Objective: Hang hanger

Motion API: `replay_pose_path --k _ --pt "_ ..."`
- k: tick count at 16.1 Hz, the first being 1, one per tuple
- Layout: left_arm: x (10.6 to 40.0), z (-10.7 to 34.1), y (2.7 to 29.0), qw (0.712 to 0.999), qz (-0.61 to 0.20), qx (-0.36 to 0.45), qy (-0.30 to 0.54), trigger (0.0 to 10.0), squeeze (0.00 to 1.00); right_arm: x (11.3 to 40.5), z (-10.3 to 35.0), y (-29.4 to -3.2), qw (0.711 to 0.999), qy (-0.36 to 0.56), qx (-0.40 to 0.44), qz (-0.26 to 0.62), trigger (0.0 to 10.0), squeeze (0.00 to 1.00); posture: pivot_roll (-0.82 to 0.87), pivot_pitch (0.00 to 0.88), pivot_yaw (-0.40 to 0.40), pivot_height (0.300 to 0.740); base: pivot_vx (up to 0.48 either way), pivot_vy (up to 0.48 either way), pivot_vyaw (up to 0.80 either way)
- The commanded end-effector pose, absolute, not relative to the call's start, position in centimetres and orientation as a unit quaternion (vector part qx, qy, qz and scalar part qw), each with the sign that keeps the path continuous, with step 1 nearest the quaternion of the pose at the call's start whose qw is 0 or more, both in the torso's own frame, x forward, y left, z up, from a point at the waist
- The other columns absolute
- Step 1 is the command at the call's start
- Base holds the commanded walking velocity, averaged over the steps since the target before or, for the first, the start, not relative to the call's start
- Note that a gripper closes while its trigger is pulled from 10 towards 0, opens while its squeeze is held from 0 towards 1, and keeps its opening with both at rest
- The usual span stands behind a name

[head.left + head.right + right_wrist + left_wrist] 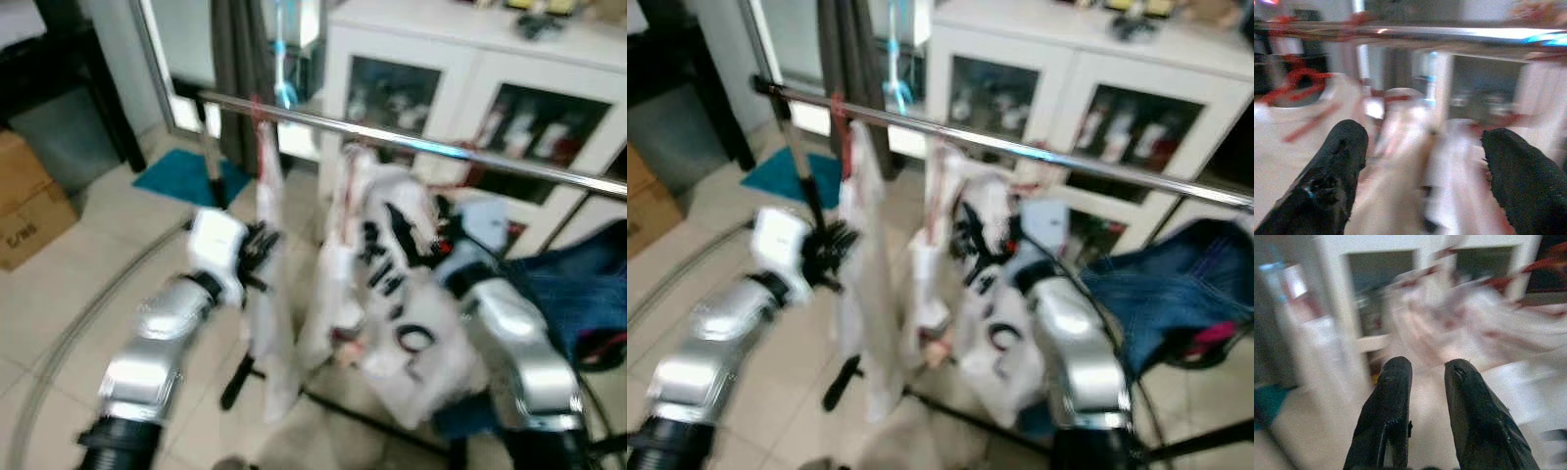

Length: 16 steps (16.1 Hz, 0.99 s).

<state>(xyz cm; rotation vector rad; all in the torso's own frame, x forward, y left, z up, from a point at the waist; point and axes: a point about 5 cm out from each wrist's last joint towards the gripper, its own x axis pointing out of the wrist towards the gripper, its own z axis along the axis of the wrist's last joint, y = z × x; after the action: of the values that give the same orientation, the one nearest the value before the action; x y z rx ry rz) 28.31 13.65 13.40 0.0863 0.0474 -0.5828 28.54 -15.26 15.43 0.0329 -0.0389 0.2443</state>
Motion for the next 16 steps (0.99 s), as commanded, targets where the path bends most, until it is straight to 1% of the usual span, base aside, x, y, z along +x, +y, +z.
replay_pose_path --k 1,3,5,7,8,9,13,16 --pt "28.0 13.9 14.1 0.949 -0.310 0.049 0.015 10.0 0.00 29.0 16.4 -15.4 0.994 -0.023 0.007 0.107 10.0 1.00 0.02 0.000 -0.009 0.740 0.000 0.000 0.00" --pt "27.2 13.9 13.5 0.932 -0.358 0.045 0.024 10.0 0.00 29.2 16.6 -16.0 0.995 -0.010 -0.002 0.099 10.0 1.00 0.02 0.000 -0.011 0.740 0.000 0.000 0.00" --pt "26.9 13.9 13.4 0.922 -0.384 0.048 0.030 10.0 0.00 29.5 16.7 -15.9 0.993 0.016 -0.025 0.118 10.0 1.00 0.01 0.000 -0.006 0.740 0.000 0.000 0.00" --pt "26.8 14.0 13.4 0.917 -0.395 0.049 0.031 10.0 0.00 30.0 16.2 -16.2 0.991 0.044 -0.044 0.115 10.0 1.00 0.01 0.000 -0.005 0.740 0.000 0.000 0.00" --pt "26.8 14.0 13.3 0.916 -0.398 0.048 0.031 10.0 0.00 30.5 15.8 -16.7 0.991 0.063 -0.058 0.102 10.0 0.97 0.01 0.000 -0.002 0.740 0.000 0.000 0.00" --pt "26.8 14.1 13.4 0.913 -0.404 0.046 0.032 10.0 0.00 31.1 15.6 -17.0 0.990 0.078 -0.069 0.094 10.0 0.00 0.01 0.000 0.000 0.740 0.000 0.000 0.00" --pt "26.4 14.1 13.5 0.900 -0.430 0.042 0.048 10.0 0.00 33.3 15.4 -18.2 0.989 0.116 -0.056 0.067 10.0 0.00 0.02 0.000 0.001 0.740 0.000 0.000 0.00" --pt "26.1 14.0 13.6 0.894 -0.442 0.041 0.058 10.0 0.00 34.7 15.5 -19.6 0.989 0.135 -0.049 0.027 10.0 0.00 0.02 0.000 0.004 0.740 0.000 0.000 0.00"
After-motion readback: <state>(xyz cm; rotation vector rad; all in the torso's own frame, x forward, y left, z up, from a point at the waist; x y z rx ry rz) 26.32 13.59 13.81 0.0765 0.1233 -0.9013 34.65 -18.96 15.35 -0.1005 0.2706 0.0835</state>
